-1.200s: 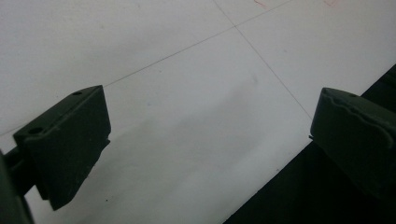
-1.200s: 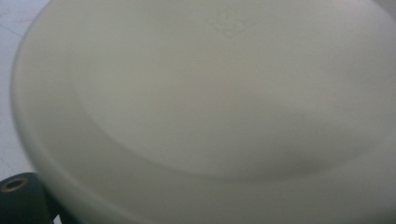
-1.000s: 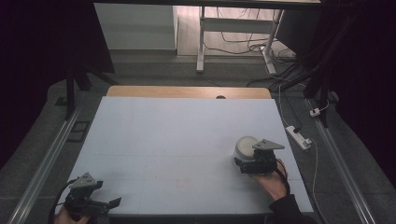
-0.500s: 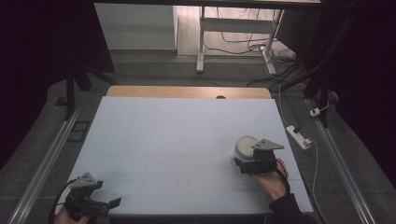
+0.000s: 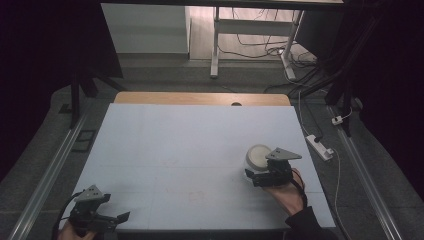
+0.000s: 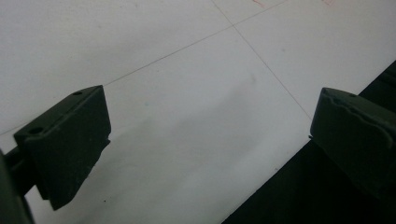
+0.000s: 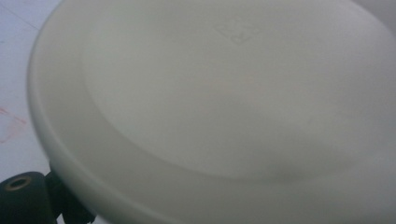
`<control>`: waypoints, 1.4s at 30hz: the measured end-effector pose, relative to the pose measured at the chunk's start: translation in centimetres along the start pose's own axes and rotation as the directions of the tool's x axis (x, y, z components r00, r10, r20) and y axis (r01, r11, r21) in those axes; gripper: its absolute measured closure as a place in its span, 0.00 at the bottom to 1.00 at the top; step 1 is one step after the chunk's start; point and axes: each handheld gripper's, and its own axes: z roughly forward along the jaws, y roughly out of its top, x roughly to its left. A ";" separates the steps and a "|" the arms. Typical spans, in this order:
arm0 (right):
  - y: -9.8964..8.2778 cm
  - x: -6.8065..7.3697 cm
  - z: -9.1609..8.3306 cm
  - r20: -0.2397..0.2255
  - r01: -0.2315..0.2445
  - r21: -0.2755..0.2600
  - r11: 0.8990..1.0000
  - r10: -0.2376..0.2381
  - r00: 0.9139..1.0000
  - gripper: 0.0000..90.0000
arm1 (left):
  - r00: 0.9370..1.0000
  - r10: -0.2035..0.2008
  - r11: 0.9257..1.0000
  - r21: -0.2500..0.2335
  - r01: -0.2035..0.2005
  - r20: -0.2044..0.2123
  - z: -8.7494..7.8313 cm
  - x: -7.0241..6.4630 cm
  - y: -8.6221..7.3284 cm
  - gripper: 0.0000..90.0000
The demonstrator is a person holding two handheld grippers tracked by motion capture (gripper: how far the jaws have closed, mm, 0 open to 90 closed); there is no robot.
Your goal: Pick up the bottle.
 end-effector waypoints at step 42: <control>5.1 6.2 4.3 -0.205 0.149 -0.016 0.989 -0.149 0.967 0.07 | 1.000 -0.001 1.000 0.004 0.001 0.007 0.0 0.0 0.0 0.01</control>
